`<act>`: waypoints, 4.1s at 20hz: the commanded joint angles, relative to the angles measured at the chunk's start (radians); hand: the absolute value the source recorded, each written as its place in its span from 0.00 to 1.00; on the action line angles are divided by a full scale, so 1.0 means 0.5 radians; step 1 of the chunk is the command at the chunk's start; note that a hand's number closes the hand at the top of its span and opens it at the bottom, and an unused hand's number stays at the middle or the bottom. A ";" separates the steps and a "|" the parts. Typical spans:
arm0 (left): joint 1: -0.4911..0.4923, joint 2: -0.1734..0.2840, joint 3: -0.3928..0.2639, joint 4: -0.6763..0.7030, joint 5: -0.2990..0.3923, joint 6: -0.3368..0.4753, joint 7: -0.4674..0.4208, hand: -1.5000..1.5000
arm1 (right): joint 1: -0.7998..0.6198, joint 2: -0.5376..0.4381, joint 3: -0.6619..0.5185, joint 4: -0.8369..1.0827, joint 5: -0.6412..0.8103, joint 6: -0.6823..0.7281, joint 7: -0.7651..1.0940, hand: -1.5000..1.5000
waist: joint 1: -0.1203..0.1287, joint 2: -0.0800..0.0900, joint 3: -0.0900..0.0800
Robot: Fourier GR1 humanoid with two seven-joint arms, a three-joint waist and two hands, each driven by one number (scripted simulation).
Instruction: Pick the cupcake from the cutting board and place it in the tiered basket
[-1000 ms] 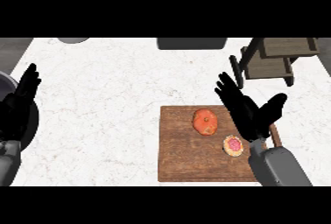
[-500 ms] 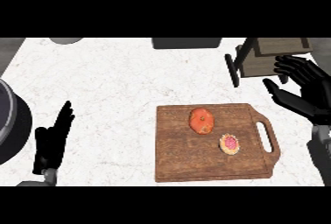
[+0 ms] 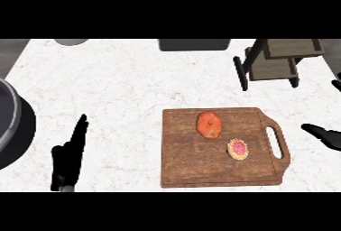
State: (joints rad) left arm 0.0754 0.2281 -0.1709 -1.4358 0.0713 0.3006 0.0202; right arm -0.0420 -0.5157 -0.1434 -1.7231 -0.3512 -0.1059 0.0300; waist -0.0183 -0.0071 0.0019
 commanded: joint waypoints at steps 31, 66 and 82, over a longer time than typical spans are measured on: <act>-0.001 -0.084 0.027 0.091 -0.059 -0.101 -0.026 0.50 | -0.403 -0.219 1.412 -0.744 1.719 0.637 2.172 0.00 | 0.065 0.017 -0.007; 0.042 -0.155 0.096 0.064 -0.174 -0.145 0.022 0.50 | -0.422 0.258 1.258 -0.205 1.742 1.234 2.190 0.00 | 0.036 0.013 -0.005; 0.000 -0.232 0.164 0.189 -0.219 -0.184 -0.098 0.50 | -0.222 0.452 1.242 0.138 2.148 1.030 1.669 1.00 | 0.038 0.014 -0.004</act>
State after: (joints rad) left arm 0.0757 0.1288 -0.0993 -1.4274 -0.0362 0.2205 0.0097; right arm -0.1642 -0.3249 0.4496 -1.6759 0.6602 0.4297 0.8883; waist 0.0016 -0.0048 0.0052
